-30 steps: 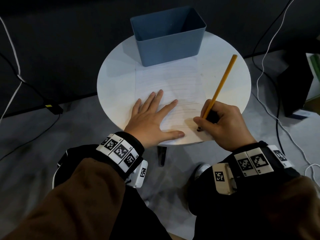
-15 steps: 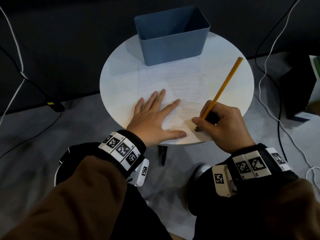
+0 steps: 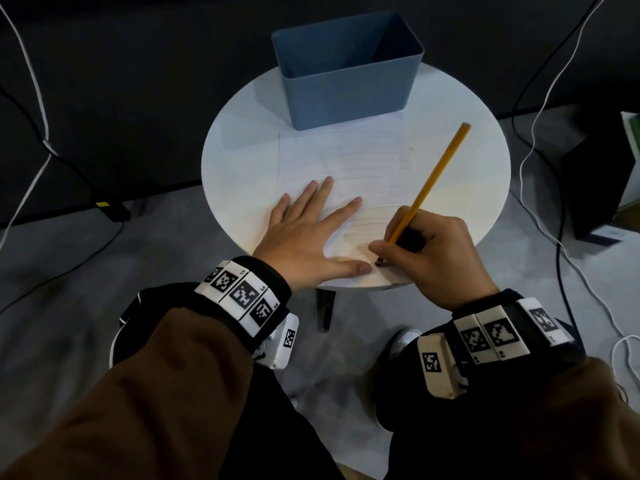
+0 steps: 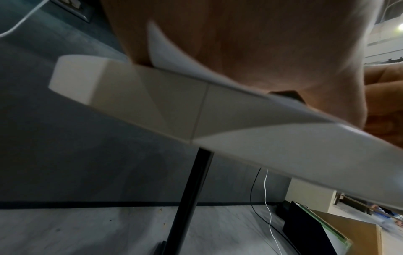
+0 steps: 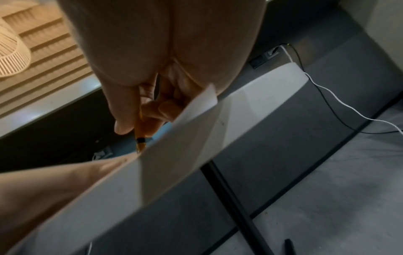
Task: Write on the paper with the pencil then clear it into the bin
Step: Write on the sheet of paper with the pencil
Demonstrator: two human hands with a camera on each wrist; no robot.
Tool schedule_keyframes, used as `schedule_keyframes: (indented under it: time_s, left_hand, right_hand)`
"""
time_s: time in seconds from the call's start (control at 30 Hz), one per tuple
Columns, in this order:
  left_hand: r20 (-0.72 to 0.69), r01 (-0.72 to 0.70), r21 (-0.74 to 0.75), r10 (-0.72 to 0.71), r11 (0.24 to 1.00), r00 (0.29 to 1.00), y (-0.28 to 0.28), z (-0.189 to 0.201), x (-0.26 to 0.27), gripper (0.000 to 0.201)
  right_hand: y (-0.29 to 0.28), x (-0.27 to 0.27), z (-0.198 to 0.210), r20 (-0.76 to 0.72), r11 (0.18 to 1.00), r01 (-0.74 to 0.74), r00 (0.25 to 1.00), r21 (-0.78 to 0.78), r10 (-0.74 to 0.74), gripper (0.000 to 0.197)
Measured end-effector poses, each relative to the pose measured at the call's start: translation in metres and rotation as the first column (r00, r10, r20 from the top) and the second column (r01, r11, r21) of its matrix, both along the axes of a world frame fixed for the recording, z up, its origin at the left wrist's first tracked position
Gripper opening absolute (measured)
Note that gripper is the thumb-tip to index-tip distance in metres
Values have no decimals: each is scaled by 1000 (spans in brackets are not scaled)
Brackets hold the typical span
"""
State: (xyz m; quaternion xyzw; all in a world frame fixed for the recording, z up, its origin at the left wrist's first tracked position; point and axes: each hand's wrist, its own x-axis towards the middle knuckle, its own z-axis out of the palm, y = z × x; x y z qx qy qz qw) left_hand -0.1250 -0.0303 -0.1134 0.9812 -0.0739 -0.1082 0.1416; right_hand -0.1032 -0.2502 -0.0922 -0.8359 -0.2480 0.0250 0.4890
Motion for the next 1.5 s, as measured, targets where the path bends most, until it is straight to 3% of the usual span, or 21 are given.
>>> schedule_keyframes:
  time_s: [0.17,0.43,0.67,0.83,1.1,1.27,1.5]
  left_hand:
    - [-9,-1,29,1,1000,1000,0,0,0,100]
    - [-6,6,-22,-6,1000,1000,1,1,-1,99]
    - [18,-44,-155,47,987,999,10,4,-4,88]
    - [-7,-44,-114,43,992,999,10,8,-6,90]
    - [-27,-38,-116,35,993,999,13,4,-3,92]
    - [-38,-32,-127,27,991,999,12,7,-4,93]
    - [-34,-36,-106,32,994,999,11,5,-4,93]
  right_hand:
    - [-11,5,2,-20,997,71,997,-15,-71,20]
    - [5,0,0,-21,1000,-4,1000,2,4,18]
    - [-7,5,3,-27,996,80,996,39,-79,17]
    - [10,-3,-1,-18,1000,-13,1000,13,13,19]
    - [-5,4,1,-33,997,78,996,0,-78,20]
    - [13,-4,0,20,1000,-13,1000,-22,14,20]
    - [-12,4,2,16,994,104,995,-30,-103,21]
